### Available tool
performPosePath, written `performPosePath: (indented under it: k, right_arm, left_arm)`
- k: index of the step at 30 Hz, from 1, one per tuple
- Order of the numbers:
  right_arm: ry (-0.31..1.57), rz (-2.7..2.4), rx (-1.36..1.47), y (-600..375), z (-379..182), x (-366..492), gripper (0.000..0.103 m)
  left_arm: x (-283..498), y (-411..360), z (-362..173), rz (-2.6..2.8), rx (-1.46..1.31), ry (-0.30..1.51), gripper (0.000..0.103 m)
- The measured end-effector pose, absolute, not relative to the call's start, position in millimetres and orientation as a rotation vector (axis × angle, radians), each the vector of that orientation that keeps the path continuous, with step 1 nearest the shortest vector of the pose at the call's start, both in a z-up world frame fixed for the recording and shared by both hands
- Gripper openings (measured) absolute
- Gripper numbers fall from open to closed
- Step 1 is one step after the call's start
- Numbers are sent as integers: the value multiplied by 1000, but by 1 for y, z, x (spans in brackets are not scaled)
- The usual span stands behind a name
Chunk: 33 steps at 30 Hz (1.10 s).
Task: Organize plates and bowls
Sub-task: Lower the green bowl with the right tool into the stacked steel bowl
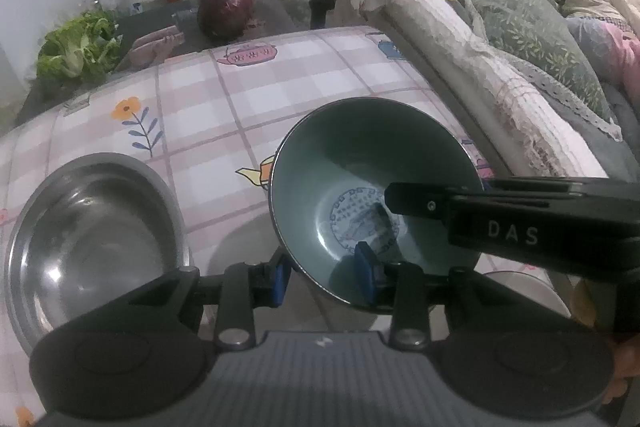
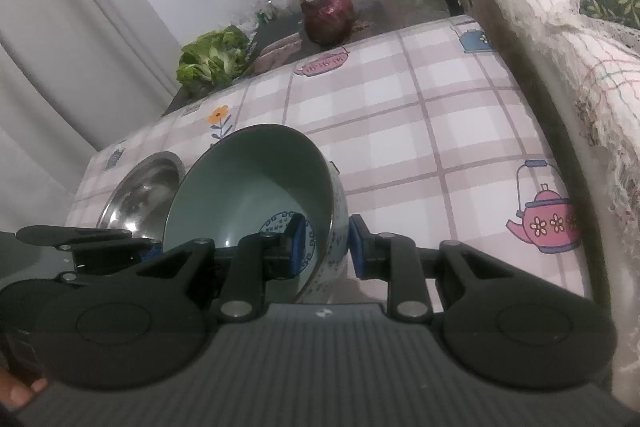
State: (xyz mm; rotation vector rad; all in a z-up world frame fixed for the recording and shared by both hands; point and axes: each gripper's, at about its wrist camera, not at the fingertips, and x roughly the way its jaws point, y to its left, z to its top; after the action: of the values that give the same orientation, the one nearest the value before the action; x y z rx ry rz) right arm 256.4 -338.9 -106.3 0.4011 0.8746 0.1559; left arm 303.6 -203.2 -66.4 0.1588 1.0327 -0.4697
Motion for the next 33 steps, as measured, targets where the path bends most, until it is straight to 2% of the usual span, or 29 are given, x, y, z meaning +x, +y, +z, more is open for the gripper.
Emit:
performPosePath:
  k: [17, 25, 33]
  right_arm:
    - [843, 176, 350, -305, -64, 249, 23]
    - [834, 235, 322, -265, -45, 256, 23]
    - [875, 318, 320, -207, -48, 286, 23]
  left_arm:
    - [287, -167, -31, -453, 105, 979, 35]
    - [282, -122, -14, -398, 74, 952, 35]
    - [301, -67, -14, -304, 45, 961, 35]
